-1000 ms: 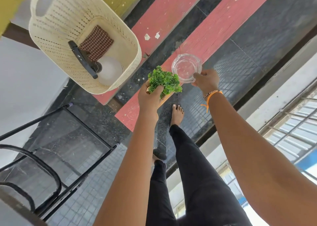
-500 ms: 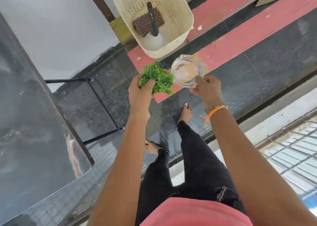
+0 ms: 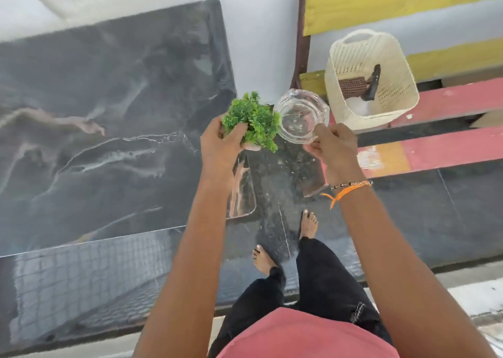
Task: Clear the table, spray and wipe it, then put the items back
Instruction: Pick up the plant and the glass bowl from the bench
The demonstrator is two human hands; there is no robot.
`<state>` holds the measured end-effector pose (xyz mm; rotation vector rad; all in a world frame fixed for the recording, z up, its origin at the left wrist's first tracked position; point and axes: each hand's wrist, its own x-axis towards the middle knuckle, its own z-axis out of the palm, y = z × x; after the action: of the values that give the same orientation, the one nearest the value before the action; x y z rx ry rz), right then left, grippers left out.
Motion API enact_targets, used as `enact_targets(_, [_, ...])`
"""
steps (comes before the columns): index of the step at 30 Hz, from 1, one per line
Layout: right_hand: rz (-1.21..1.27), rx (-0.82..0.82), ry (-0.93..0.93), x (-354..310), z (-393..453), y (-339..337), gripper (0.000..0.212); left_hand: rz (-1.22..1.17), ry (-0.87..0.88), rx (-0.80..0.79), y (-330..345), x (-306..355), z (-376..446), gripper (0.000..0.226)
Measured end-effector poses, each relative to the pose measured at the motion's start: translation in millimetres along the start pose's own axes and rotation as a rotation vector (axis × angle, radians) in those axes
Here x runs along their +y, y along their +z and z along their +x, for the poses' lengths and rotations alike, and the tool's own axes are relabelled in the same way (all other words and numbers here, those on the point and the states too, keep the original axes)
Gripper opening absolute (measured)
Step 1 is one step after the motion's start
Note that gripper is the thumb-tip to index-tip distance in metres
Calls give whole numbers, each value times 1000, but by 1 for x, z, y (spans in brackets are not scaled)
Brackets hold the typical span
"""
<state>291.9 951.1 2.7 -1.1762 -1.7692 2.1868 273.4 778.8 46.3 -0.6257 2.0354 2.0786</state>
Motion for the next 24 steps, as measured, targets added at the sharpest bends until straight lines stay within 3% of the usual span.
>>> enact_targets(14, [-104, -271, 34, -18, 9, 172, 19, -89, 0, 281, -113, 44, 91, 8])
enact_targets(24, [-130, -260, 65, -14, 47, 273, 14, -131, -37, 241, -158, 67, 189, 13])
